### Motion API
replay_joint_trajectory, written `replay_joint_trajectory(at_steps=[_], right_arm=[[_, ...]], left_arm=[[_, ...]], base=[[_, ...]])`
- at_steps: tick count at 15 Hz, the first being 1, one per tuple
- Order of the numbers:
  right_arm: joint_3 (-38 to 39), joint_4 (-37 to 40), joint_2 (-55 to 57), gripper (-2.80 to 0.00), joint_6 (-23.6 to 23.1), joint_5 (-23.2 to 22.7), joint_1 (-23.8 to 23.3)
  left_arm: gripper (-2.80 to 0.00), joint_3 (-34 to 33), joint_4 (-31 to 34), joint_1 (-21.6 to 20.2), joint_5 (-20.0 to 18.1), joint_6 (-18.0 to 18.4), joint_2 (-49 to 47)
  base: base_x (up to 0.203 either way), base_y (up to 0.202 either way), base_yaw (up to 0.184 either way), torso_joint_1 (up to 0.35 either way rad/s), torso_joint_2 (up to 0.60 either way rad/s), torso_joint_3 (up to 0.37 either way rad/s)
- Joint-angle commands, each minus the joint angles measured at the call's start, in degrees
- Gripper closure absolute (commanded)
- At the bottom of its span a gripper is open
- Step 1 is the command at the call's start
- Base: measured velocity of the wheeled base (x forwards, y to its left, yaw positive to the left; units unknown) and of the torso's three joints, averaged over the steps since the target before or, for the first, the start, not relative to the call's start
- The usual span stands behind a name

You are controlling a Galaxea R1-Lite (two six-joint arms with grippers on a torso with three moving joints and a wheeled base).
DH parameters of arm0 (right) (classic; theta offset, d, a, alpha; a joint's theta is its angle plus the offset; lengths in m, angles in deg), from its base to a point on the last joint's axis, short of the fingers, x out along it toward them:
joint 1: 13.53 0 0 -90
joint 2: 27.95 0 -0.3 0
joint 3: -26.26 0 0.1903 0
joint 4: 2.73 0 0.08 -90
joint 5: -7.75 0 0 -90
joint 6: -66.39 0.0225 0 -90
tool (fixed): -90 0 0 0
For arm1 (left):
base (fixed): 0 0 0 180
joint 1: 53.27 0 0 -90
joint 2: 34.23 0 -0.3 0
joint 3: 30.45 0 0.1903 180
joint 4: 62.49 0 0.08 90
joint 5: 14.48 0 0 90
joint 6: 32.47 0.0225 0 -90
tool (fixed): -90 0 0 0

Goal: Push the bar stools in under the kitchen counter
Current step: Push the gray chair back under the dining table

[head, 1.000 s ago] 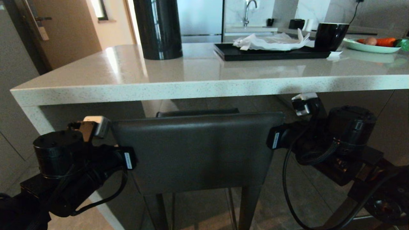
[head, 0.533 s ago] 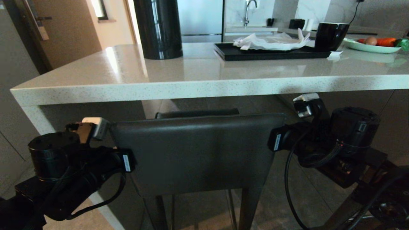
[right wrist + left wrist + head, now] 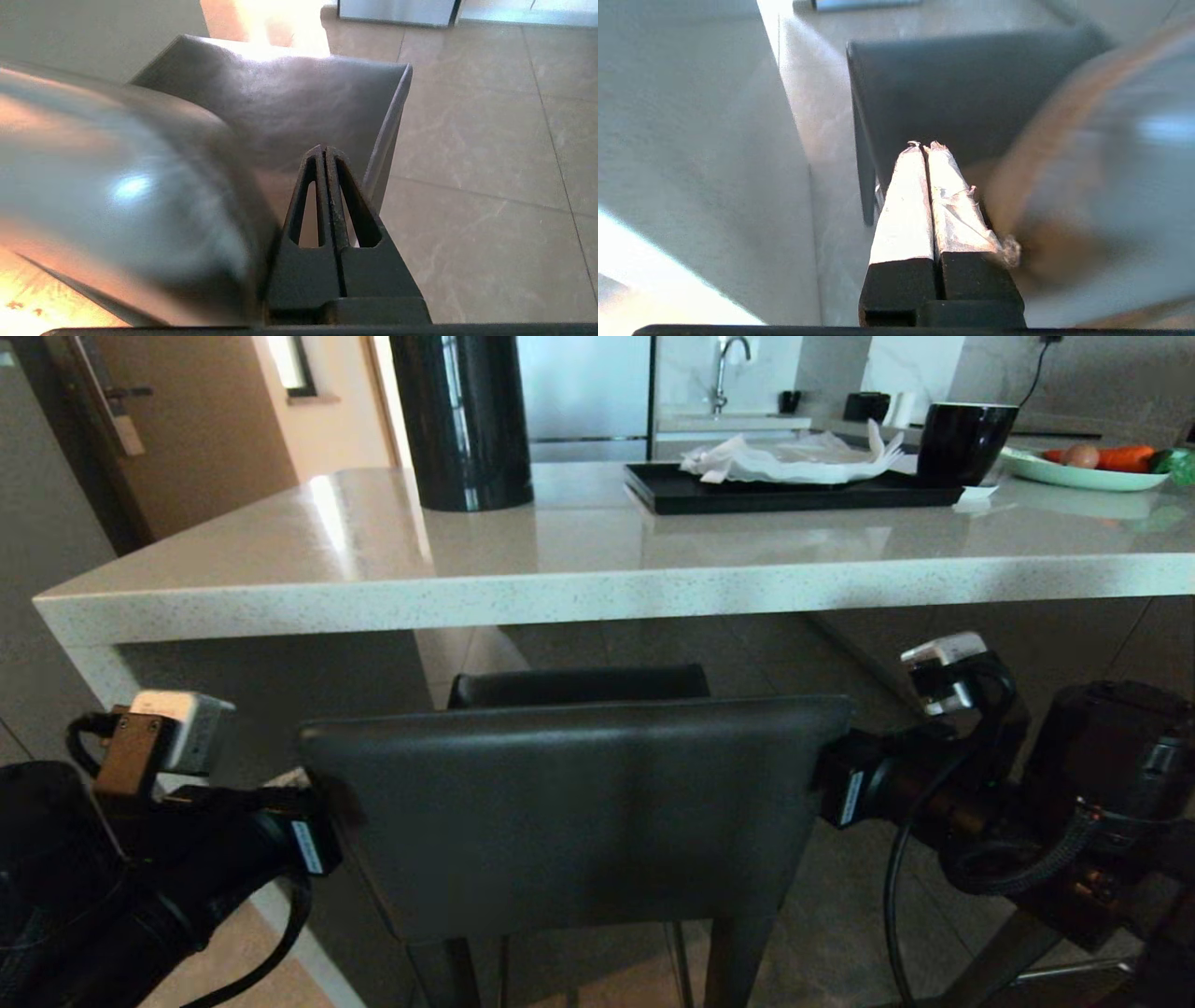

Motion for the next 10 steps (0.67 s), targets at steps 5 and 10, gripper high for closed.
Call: replay_joint_trajectory(at_steps=[5, 10], right_arm=[[4.6, -0.2, -8.2, 0.0, 0.2, 0.5, -0.7], [9.6, 0.8, -17.2, 0.0, -0.3, 1.1, -6.6]], left_arm=[[0.0, -8.3, 0.7, -0.2, 0.4, -0.1, 12.3], [0.0, -8.9, 10.7, -1.8, 1.1, 0.0, 27.0]], base=[[0.0, 0.0, 0.0, 0.0, 0.0, 0.0], [0.0, 0.0, 0.0, 0.0, 0.0, 0.0]])
